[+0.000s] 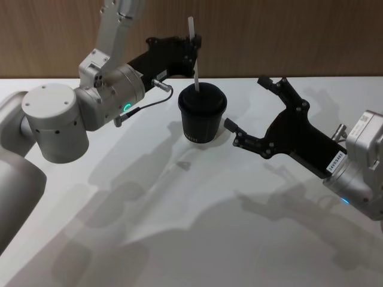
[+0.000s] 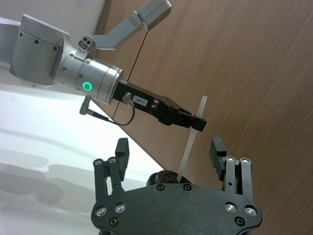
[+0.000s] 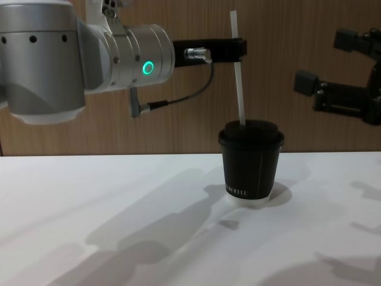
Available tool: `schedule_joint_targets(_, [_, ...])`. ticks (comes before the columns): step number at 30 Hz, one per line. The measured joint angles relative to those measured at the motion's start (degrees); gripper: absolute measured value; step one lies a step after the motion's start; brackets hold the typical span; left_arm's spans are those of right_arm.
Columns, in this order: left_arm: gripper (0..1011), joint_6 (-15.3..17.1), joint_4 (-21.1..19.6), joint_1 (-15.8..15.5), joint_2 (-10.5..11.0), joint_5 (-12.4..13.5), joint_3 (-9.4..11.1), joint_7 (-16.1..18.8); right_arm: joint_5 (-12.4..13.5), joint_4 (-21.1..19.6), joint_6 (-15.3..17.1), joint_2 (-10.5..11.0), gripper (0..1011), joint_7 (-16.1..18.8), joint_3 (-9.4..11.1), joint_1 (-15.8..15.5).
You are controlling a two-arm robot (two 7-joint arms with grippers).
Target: Pick up the straw with one hand, pass it to the other hand, and insert it into the cup.
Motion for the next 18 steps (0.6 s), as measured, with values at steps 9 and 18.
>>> schedule_joint_targets(9, [286, 0.1, 0.2, 0.3, -0.1, 0.5, 0.0, 0.4, 0.0, 0.0, 0.0, 0.0, 1001, 0.0, 0.0, 0.0])
schedule_joint_targets(18, [574, 0.1, 0.2, 0.4, -0.2, 0.7, -0.1, 0.5, 0.0, 0.0, 0.0, 0.0, 1001, 0.0, 0.0, 0.0])
